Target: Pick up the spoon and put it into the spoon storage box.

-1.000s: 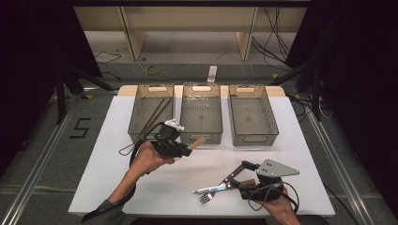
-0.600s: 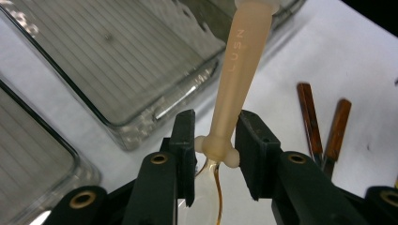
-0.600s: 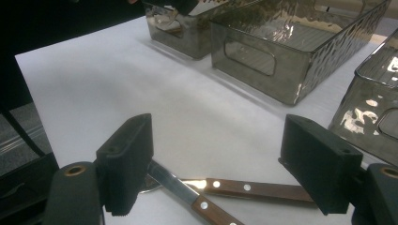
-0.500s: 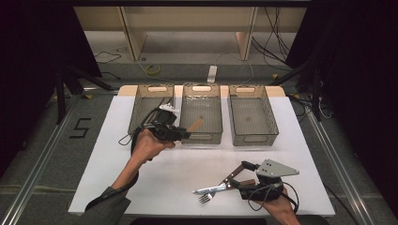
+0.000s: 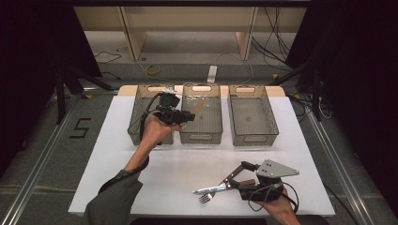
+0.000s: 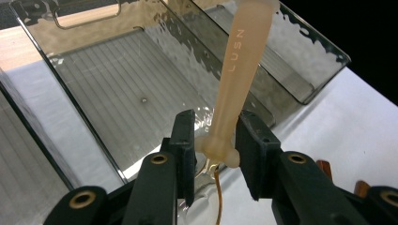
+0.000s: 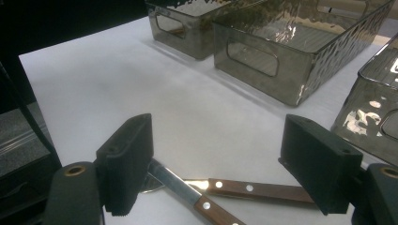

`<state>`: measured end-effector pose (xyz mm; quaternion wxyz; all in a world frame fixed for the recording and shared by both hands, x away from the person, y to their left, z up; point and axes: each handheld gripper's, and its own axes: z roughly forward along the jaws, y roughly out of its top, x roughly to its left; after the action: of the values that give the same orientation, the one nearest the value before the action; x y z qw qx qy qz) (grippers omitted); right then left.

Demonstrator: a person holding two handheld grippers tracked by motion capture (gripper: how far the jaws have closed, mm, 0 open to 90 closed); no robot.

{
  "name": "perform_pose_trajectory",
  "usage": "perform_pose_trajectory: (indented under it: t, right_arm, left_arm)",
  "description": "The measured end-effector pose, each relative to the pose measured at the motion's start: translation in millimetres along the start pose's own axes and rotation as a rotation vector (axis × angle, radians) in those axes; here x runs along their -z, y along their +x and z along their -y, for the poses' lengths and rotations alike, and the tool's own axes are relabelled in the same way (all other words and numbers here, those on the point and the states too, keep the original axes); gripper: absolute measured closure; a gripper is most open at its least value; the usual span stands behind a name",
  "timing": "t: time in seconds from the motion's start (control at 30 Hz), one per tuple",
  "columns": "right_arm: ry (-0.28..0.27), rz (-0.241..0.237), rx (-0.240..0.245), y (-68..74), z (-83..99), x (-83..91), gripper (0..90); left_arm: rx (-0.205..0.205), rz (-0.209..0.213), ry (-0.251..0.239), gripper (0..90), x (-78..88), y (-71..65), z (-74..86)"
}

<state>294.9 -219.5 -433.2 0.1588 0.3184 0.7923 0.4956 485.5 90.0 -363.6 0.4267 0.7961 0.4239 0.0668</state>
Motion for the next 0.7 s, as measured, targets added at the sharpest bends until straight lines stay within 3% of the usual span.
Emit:
perform_pose_trajectory:
  t: [0.17, 0.7]
  right_arm:
    - [0.001, -0.003, -0.002, -0.2, 0.3, -0.5, 26.5]
    - [0.002, -0.010, 0.000, 0.5, 0.3, -1.1, 26.5]
  left_arm:
    - [0.028, -0.002, -0.027, 68.3, -4.3, 3.5, -2.6]
    - [0.049, -0.023, -0.022, 68.3, -29.7, 4.1, -8.8]
